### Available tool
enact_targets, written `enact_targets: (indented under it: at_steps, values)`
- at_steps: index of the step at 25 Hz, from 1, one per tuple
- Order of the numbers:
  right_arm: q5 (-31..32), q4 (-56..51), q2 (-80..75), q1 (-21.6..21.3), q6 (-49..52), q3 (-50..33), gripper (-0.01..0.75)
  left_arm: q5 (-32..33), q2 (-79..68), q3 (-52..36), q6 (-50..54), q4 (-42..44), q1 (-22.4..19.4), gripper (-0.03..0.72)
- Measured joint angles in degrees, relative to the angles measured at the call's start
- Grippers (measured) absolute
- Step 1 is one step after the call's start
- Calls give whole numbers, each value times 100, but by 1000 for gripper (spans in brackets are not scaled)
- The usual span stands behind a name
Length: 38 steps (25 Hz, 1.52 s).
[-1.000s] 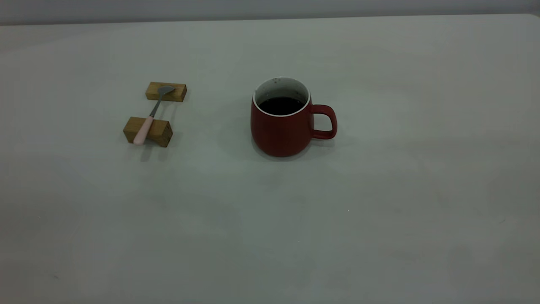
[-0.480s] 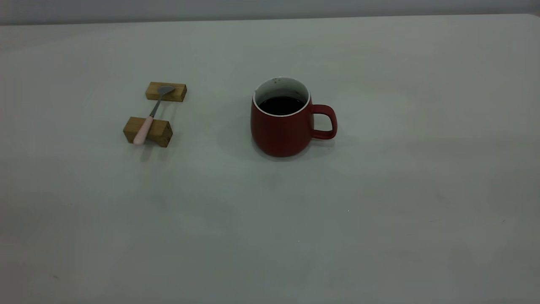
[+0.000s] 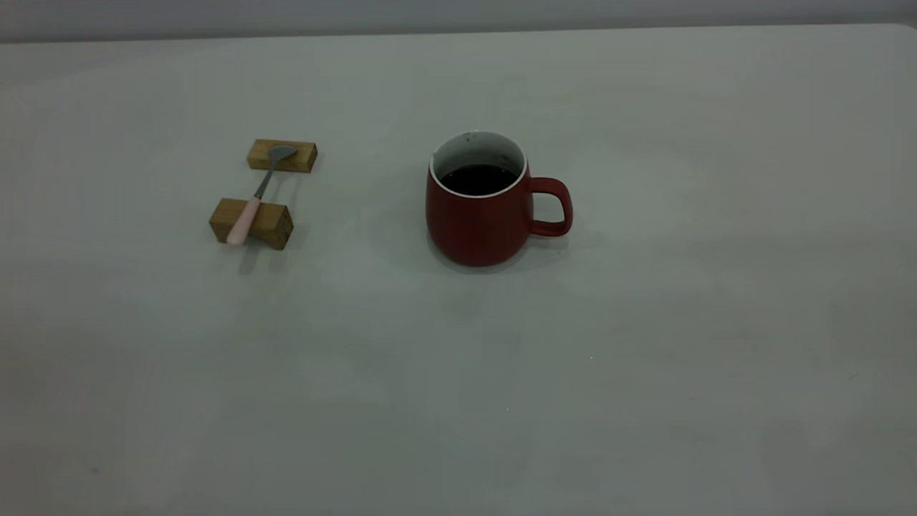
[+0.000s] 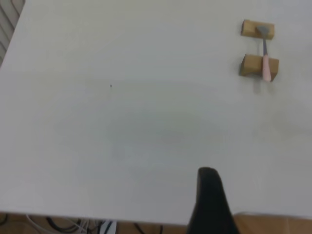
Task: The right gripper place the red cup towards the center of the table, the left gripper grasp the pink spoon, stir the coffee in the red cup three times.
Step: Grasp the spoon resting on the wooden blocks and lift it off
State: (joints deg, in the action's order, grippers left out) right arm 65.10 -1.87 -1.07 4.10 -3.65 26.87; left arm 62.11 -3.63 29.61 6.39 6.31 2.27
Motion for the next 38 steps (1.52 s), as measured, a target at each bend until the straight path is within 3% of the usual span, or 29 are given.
enact_targets:
  at_steps: [12,18,25,38]
  values:
    - [-2,0,0,0,0,0,583,-2390,-5289,1007,2,-386,16,665]
    - [-2,0,0,0,0,0,583,-3250,-7891,1812,29,-600,457,665]
    - [-2,0,0,0,0,0,583,-3688,-10097,2754,150,-718,896,665]
    - [-2,0,0,0,0,0,583,-4386,-11853,3378,155,-867,1027,648]
